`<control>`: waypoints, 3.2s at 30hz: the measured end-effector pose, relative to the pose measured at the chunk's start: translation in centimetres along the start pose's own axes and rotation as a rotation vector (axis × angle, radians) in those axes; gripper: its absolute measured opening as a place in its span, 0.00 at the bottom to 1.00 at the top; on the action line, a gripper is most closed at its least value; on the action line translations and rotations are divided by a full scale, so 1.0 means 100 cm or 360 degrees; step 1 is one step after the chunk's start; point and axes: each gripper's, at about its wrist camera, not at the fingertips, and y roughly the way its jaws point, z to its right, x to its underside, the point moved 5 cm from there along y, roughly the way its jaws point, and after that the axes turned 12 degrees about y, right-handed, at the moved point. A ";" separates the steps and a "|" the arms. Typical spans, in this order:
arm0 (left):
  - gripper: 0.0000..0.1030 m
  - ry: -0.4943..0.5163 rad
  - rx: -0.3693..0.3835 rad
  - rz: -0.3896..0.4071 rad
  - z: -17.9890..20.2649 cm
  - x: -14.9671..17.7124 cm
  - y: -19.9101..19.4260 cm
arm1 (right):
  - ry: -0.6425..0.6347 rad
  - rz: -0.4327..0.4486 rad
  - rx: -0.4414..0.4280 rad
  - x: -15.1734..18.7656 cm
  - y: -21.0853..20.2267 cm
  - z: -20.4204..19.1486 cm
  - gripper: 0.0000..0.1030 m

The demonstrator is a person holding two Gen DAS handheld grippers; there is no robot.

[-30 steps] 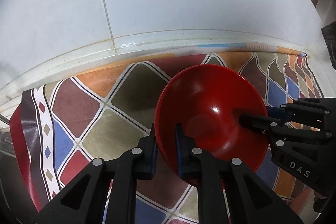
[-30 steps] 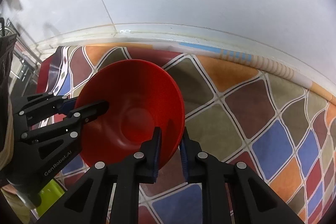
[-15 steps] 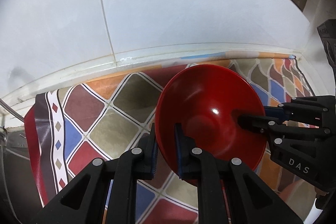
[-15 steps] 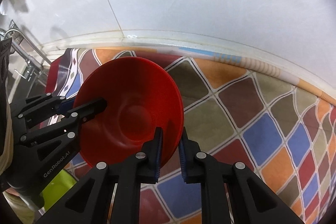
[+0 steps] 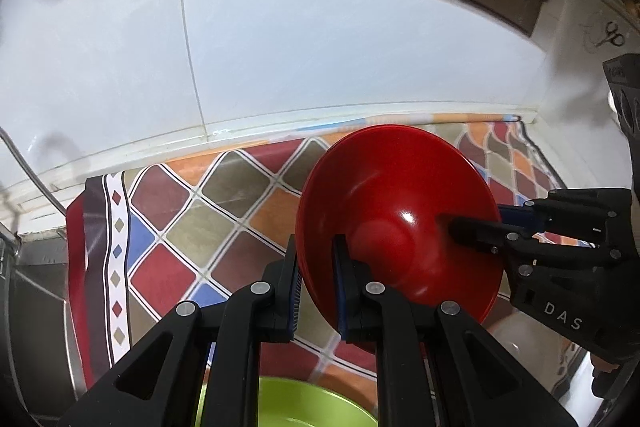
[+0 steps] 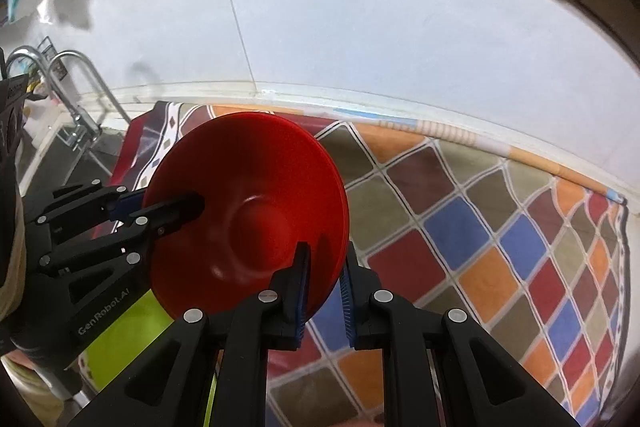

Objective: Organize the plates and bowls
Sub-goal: 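Carry the red bowl with both grippers and lower it into the white bowl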

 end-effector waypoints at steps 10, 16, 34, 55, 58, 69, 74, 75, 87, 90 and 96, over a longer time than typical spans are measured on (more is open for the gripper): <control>0.15 0.0082 0.0038 0.0096 0.050 0.011 -0.042 | 0.0044 0.0077 0.0030 0.039 -0.057 0.009 0.15; 0.16 0.0135 0.0095 0.0116 0.080 0.018 -0.054 | 0.0089 0.0095 0.0055 0.062 -0.081 0.022 0.15; 0.16 0.0205 0.0297 0.0047 0.159 0.051 -0.058 | 0.0270 0.0086 0.0156 0.131 -0.123 0.077 0.15; 0.16 0.0162 0.0288 -0.0159 0.182 0.088 -0.018 | 0.0344 -0.0068 0.0115 0.180 -0.095 0.105 0.15; 0.16 0.0165 0.0280 -0.0180 0.183 0.090 -0.013 | 0.0341 -0.0079 0.0110 0.182 -0.090 0.106 0.15; 0.16 0.0173 0.0256 -0.0237 0.184 0.098 0.000 | 0.0334 -0.0129 0.0100 0.190 -0.074 0.111 0.15; 0.16 0.0178 0.0255 -0.0233 0.183 0.099 0.000 | 0.0293 -0.0115 0.0128 0.190 -0.072 0.110 0.16; 0.16 0.0178 0.0256 -0.0232 0.183 0.099 0.000 | 0.0285 -0.0110 0.0133 0.190 -0.072 0.110 0.16; 0.34 0.0238 0.0297 -0.0213 0.187 0.096 -0.005 | 0.0246 -0.0095 0.0191 0.193 -0.071 0.110 0.17; 0.47 0.0267 0.0240 -0.0180 0.186 0.093 -0.011 | 0.0247 -0.0096 0.0190 0.193 -0.071 0.109 0.17; 0.49 0.0286 0.0200 -0.0126 0.179 0.087 -0.021 | 0.0236 -0.0059 0.0191 0.193 -0.075 0.105 0.26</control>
